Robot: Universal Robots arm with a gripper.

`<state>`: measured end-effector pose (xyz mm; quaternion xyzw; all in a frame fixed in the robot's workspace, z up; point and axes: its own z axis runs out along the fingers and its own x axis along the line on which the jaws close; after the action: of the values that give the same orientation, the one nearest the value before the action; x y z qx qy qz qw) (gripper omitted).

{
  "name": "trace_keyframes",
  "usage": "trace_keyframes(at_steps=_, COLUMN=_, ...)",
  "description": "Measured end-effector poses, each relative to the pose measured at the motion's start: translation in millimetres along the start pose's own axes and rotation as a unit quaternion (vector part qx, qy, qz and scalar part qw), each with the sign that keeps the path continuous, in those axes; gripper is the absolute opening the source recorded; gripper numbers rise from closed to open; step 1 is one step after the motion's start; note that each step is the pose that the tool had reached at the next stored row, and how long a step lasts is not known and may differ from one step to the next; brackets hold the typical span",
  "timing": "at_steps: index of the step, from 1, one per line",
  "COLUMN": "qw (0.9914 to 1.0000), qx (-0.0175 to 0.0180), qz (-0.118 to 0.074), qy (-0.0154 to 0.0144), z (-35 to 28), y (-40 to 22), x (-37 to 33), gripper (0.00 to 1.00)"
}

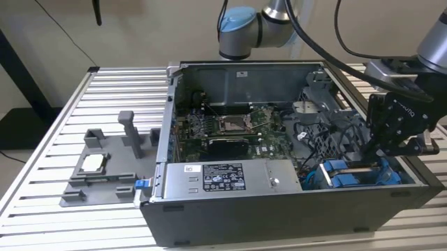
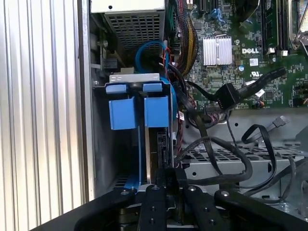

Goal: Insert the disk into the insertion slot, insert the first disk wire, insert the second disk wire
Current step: 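Insert the first disk wire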

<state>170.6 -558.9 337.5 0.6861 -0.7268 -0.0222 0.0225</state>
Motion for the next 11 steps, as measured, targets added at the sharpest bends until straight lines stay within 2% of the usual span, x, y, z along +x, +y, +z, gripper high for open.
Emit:
trace_keyframes(at_steps=2, qw=0.99999, qx=-0.0001, qz=0.000, qy=-0.0048, z=0.2, y=-0.2, x=0.0, gripper=0.20)
trace_keyframes(at_steps=3, qw=0.99998, qx=-0.0002, qz=0.000, qy=-0.0061, z=0.5, y=-0.3, x=-0.1, gripper=0.20)
trace_keyframes(at_steps=9, qw=0.99998, qx=-0.0004, qz=0.000, qy=-0.0062, z=7.9, y=-1.2, x=0.9, gripper=0.20)
trace_keyframes(at_steps=11, qw=0.99998, qx=-0.0006, qz=0.000, qy=-0.0064, z=8.2, y=-1.2, x=1.0, gripper=0.20)
